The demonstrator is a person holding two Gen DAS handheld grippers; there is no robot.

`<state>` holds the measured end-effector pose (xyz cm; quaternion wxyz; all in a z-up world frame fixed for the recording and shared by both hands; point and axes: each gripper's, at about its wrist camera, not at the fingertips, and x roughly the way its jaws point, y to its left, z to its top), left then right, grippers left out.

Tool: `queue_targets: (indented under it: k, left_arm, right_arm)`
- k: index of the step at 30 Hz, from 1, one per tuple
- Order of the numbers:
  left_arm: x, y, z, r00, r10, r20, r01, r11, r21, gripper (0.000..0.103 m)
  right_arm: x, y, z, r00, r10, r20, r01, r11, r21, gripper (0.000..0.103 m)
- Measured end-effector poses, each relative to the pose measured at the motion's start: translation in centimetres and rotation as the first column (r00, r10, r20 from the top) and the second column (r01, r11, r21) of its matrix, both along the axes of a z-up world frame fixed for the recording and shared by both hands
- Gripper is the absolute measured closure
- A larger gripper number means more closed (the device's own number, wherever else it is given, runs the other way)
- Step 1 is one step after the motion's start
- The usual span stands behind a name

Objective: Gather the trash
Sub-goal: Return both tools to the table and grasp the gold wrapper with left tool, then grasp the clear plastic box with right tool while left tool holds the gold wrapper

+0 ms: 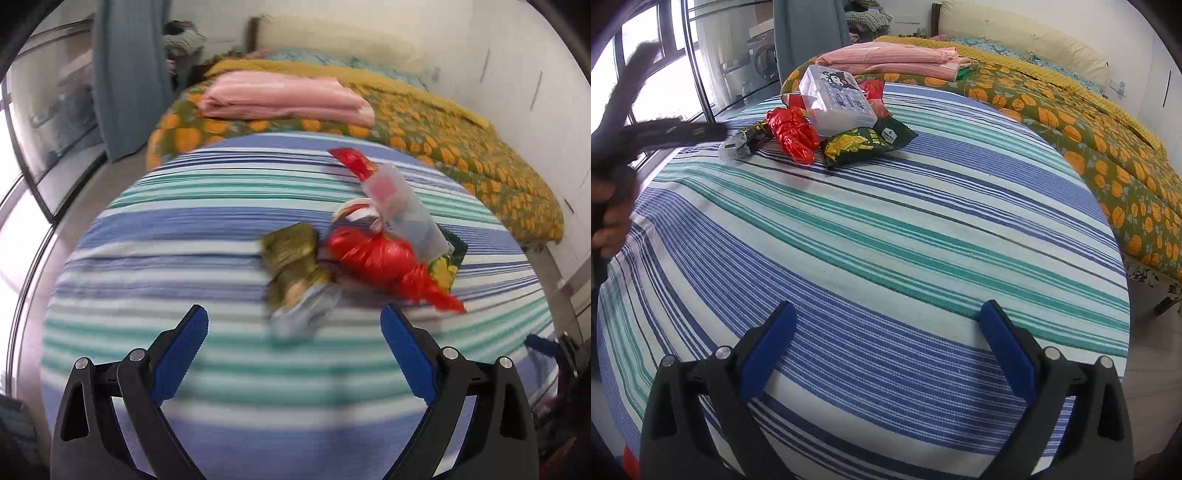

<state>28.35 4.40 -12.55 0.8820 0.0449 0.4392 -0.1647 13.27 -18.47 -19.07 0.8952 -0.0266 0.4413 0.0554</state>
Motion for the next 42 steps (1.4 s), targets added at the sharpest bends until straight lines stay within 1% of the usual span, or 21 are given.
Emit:
queue_targets:
  k: [3, 5, 7, 9, 10, 11, 13, 16, 19, 23, 25, 27, 28, 29, 31, 32, 35, 37, 39, 40, 42]
  left_arm:
    - [1.8, -1.1, -1.4, 1.000, 0.002, -0.028, -0.001, 0.999, 0.039, 0.011]
    - [2.9, -1.0, -2.1, 0.998, 0.013, -0.067, -0.012, 1.000, 0.017, 0.022]
    - [3.4, -0.5, -2.3, 0.996, 0.015, -0.084, -0.016, 1.000, -0.015, 0.026]
    - [3.9, -0.4, -2.4, 0.996, 0.009, -0.086, -0.010, 1.000, -0.019, 0.036]
    - [4.1, -0.5, -2.4, 0.996, -0.004, -0.088, 0.003, 1.000, -0.011, 0.050]
    - [4.1, -0.7, -2.5, 0.997, -0.013, -0.082, 0.014, 1.000, 0.014, 0.056]
    - [3.8, -0.8, -2.4, 0.998, -0.016, -0.068, 0.019, 0.999, 0.043, 0.060]
    - [1.8, 0.0, -1.7, 0.998, 0.022, -0.052, -0.019, 0.998, 0.054, 0.060]
    - [-2.3, 0.8, -1.0, 0.999, 0.022, -0.029, -0.021, 0.998, 0.054, 0.060]
    - [-7.7, 1.1, -1.0, 0.999, 0.004, -0.037, -0.003, 1.000, 0.029, 0.059]
    - [-9.4, 0.9, -1.2, 1.000, -0.005, -0.025, 0.006, 0.999, 0.033, 0.057]
    - [-10.6, 0.5, -1.6, 1.000, -0.006, -0.006, 0.007, 0.999, 0.050, 0.053]
    - [-10.7, 0.4, -1.9, 1.000, -0.006, 0.000, 0.006, 0.998, 0.058, 0.047]
    - [-10.7, 0.2, -2.3, 1.000, -0.001, 0.005, 0.001, 0.998, 0.070, 0.037]
    - [-10.6, 0.1, -2.9, 1.000, 0.003, -0.002, -0.003, 0.997, 0.071, 0.031]
    - [-10.5, 0.1, -3.0, 1.000, 0.000, 0.008, 0.000, 0.997, 0.074, 0.027]
    - [-10.3, -0.2, -3.2, 1.000, -0.017, 0.001, 0.017, 0.996, 0.091, 0.019]
    - [-10.0, -0.2, -3.3, 1.000, -0.021, -0.009, 0.022, 0.996, 0.091, 0.014]
    - [-9.9, -0.2, -3.4, 1.000, -0.025, -0.013, 0.026, 0.995, 0.093, 0.012]
    - [-9.9, -0.2, -3.4, 1.000, -0.024, -0.014, 0.025, 0.995, 0.094, 0.011]
    - [-9.8, -0.2, -3.5, 1.000, -0.021, -0.018, 0.023, 0.995, 0.093, 0.009]
  right_arm:
    - [0.0, 0.0, 0.0, 1.000, 0.000, 0.000, 0.000, 1.000, 0.000, 0.007]
    - [-0.1, 0.0, 0.0, 1.000, 0.000, 0.000, 0.000, 1.000, -0.001, 0.007]
    - [0.0, -0.1, 0.0, 1.000, -0.002, 0.000, 0.002, 1.000, -0.002, 0.007]
    - [-0.1, -0.1, 0.0, 1.000, -0.002, 0.001, 0.002, 1.000, -0.003, 0.007]
    - [-0.1, -0.1, 0.0, 1.000, -0.002, 0.001, 0.002, 1.000, -0.002, 0.007]
    - [-0.1, -0.1, 0.0, 1.000, -0.002, 0.001, 0.002, 1.000, -0.001, 0.006]
    - [-0.1, -0.1, 0.0, 1.000, -0.002, 0.001, 0.002, 1.000, 0.000, 0.006]
    - [-0.1, -0.2, 0.0, 1.000, -0.003, 0.001, 0.003, 1.000, 0.001, 0.006]
    - [-0.1, -0.2, 0.0, 1.000, -0.003, 0.001, 0.003, 1.000, 0.001, 0.006]
    - [-0.1, -0.2, 0.0, 1.000, -0.004, 0.002, 0.004, 1.000, 0.001, 0.006]
    - [-0.1, -0.2, 0.0, 1.000, -0.004, 0.002, 0.004, 1.000, 0.000, 0.006]
    - [-0.1, -0.2, 0.0, 1.000, -0.005, 0.002, 0.005, 1.000, -0.001, 0.006]
    - [-0.2, -0.2, 0.0, 1.000, -0.006, 0.003, 0.006, 1.000, 0.000, 0.006]
    - [-0.2, -0.2, 0.0, 1.000, -0.006, 0.003, 0.006, 1.000, 0.001, 0.006]
    - [-0.2, -0.3, 0.0, 1.000, -0.006, 0.003, 0.006, 1.000, 0.005, 0.006]
    - [-0.2, -0.3, 0.0, 1.000, -0.006, 0.004, 0.006, 1.000, 0.009, 0.006]
    - [-0.6, -0.8, 0.7, 0.999, 0.000, 0.043, -0.003, 0.998, 0.060, 0.007]
    - [-0.2, -1.1, 1.7, 0.996, 0.046, 0.078, -0.054, 0.994, 0.097, 0.007]
    - [1.4, -0.7, 3.6, 0.986, 0.102, 0.135, -0.111, 0.992, 0.064, 0.007]
    - [2.2, -0.6, 4.2, 0.983, 0.119, 0.143, -0.129, 0.989, 0.069, 0.007]
    - [5.4, -0.4, 5.9, 0.975, 0.167, 0.145, -0.187, 0.973, 0.137, 0.007]
